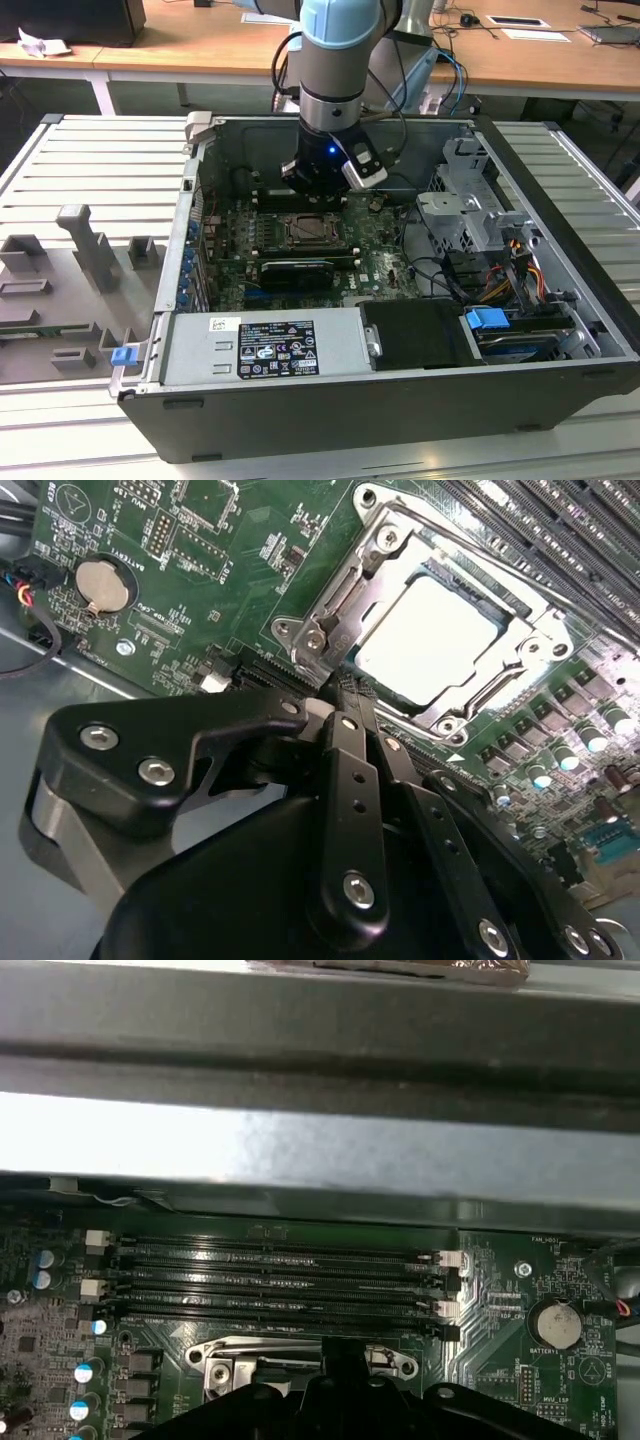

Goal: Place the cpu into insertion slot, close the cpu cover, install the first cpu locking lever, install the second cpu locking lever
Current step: 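Install the first cpu locking lever, then install the second cpu locking lever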

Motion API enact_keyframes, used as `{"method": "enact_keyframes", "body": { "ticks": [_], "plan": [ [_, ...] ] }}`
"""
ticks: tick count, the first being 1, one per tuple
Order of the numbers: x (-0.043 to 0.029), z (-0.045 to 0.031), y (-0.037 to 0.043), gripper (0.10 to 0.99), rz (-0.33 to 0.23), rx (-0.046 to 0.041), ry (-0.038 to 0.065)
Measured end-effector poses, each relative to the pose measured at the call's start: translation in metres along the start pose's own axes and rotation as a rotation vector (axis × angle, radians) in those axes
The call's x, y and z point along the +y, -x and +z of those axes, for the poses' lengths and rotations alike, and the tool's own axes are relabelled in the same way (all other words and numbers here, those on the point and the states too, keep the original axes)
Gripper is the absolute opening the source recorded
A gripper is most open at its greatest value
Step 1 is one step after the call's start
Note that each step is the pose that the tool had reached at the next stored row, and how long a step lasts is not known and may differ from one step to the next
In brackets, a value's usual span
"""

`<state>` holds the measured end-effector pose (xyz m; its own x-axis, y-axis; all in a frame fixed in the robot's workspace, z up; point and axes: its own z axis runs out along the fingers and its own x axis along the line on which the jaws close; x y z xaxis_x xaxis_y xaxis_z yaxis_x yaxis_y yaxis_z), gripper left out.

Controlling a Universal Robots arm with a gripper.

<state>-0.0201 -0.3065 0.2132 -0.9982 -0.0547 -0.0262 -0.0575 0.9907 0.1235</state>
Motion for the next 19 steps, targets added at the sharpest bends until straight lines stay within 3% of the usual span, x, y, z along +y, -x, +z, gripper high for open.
{"method": "enact_keyframes", "body": {
  "ticks": [14, 16, 19],
  "plan": [
    [-0.0128, -0.0018, -0.0008, 0.106, 0.000, 0.0000, 0.000],
    [-0.0124, -0.0080, -0.0005, 0.106, 0.000, -0.0001, 0.000],
    [-0.0177, -0.0087, -0.0009, 0.106, 0.000, 0.0000, 0.000]
  ]
}}
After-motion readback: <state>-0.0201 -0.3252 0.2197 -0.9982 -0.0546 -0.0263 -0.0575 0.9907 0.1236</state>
